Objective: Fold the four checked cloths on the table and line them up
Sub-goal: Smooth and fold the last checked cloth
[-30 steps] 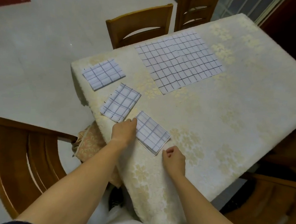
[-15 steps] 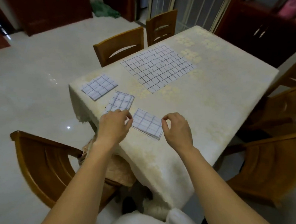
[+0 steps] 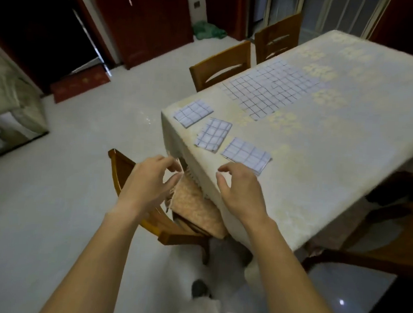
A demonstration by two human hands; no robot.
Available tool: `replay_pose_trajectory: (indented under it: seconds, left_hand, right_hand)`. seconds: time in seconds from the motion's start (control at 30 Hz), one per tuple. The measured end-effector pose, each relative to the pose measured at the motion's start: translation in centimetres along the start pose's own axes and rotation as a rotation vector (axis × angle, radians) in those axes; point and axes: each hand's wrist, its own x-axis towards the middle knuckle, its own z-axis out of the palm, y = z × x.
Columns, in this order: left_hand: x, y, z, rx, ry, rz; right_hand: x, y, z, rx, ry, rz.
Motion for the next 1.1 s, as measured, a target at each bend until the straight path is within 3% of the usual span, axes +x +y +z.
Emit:
replay_pose_trajectory:
  seconds: [0.33,0.7,0.9,1.1]
  left_hand:
    - [-5.9,-7.7,-3.3,-0.090,0.047,-0.123]
    - [-12.9,-32.6,-14.4,-0.137,0.106,-0.242]
    - [-10.6,-40.7,-18.4,-0.078,0.132,-0.173]
    - [-6.2,-46.6,-19.3,-0.090,0.134,-0.134]
  right_hand:
    - [-0.4,-7.5,4.0,-0.085,-0.047,0.008]
    - [2.8,-27.8,22.0,-0.095,-0.096,-0.118]
    - [5.5,-34.9,28.5,-0.186,-0.197,-0.272]
    - [11.2,-36.9,33.5,-0.214,-0.182,-0.258]
